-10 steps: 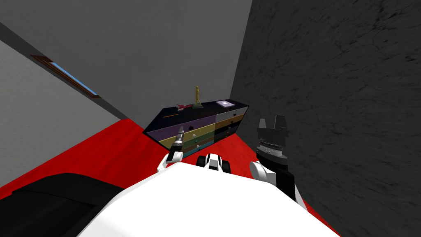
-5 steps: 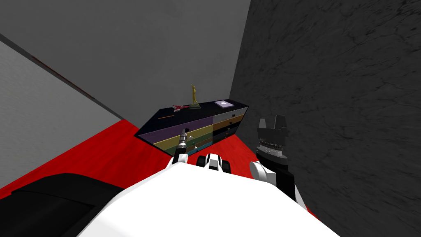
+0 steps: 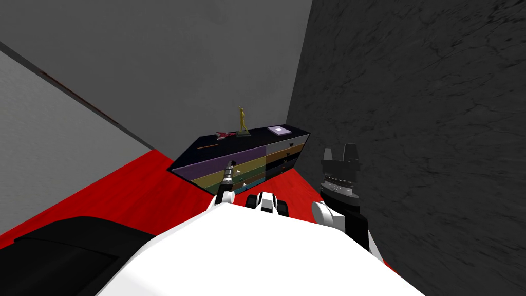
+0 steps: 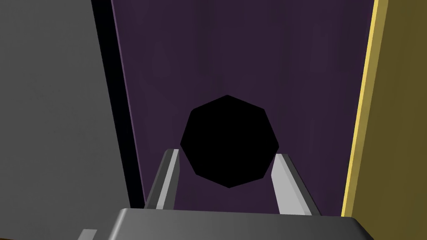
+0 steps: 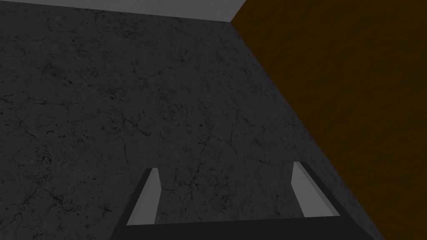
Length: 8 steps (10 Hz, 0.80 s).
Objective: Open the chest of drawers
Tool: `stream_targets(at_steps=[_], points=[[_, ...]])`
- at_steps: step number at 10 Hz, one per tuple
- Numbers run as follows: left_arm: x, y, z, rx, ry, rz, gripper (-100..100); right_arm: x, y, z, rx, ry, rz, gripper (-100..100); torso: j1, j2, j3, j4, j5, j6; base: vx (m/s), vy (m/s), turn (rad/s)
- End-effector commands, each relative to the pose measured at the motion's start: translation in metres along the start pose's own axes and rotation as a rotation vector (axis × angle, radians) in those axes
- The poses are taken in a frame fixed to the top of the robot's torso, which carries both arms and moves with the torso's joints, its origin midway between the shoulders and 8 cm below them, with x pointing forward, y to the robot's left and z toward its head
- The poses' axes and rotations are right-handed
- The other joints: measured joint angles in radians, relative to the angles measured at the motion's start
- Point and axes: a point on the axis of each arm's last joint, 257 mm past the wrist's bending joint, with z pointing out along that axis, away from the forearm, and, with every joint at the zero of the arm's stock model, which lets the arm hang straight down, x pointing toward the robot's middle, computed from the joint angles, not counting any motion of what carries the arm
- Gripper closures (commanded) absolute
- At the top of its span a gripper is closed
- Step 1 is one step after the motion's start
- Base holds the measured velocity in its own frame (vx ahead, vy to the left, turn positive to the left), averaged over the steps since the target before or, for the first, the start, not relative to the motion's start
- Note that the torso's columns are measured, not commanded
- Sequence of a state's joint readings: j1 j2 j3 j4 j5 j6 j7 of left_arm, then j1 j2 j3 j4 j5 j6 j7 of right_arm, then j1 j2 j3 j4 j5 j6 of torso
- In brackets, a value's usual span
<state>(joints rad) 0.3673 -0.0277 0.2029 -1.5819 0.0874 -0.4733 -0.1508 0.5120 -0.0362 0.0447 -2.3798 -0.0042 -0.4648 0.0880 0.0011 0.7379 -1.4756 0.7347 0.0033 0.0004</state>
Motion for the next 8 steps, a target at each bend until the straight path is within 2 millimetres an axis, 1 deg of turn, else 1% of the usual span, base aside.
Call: stream_targets(at_steps=[1, 3, 4, 5, 6, 8], points=[[0.0011, 0.0031, -0.0046, -0.016, 0.003, 0.001, 100, 0.0000, 0.0000, 0.0000, 0.000, 0.000, 0.000, 0, -0.002, 0.001, 0.001, 0.000, -0.001, 0.000, -0.160, -0.113, 0.012], [0.0018, 0.0021, -0.0069, -0.019, 0.005, 0.002, 100, 0.0000, 0.0000, 0.0000, 0.000, 0.000, 0.000, 0, -0.001, -0.001, -0.001, 0.001, -0.002, 0.000, -0.162, -0.112, 0.004], [0.0014, -0.0005, -0.0056, -0.011, 0.004, 0.001, 100, 0.0000, 0.0000, 0.0000, 0.000, 0.000, 0.000, 0, 0.000, -0.003, -0.002, 0.001, -0.002, 0.000, -0.069, -0.050, 0.003], [0.0029, 0.0021, -0.0095, -0.021, 0.007, 0.002, 100, 0.0000, 0.0000, 0.0000, 0.000, 0.000, 0.000, 0, 0.003, -0.006, -0.004, 0.002, -0.003, 0.000, -0.120, -0.086, 0.013], [0.0032, 0.0023, -0.0102, -0.022, 0.008, 0.003, 100, 0.0000, 0.0000, 0.0000, 0.000, 0.000, 0.000, 0, -0.001, -0.002, -0.002, 0.001, -0.002, 0.000, -0.140, -0.107, 0.019], [0.0045, 0.0030, -0.0131, -0.026, 0.010, 0.004, 100, 0.0000, 0.0000, 0.0000, 0.000, 0.000, 0.000, 0, -0.002, -0.002, -0.001, 0.000, -0.001, 0.001, -0.158, -0.108, 0.012]])
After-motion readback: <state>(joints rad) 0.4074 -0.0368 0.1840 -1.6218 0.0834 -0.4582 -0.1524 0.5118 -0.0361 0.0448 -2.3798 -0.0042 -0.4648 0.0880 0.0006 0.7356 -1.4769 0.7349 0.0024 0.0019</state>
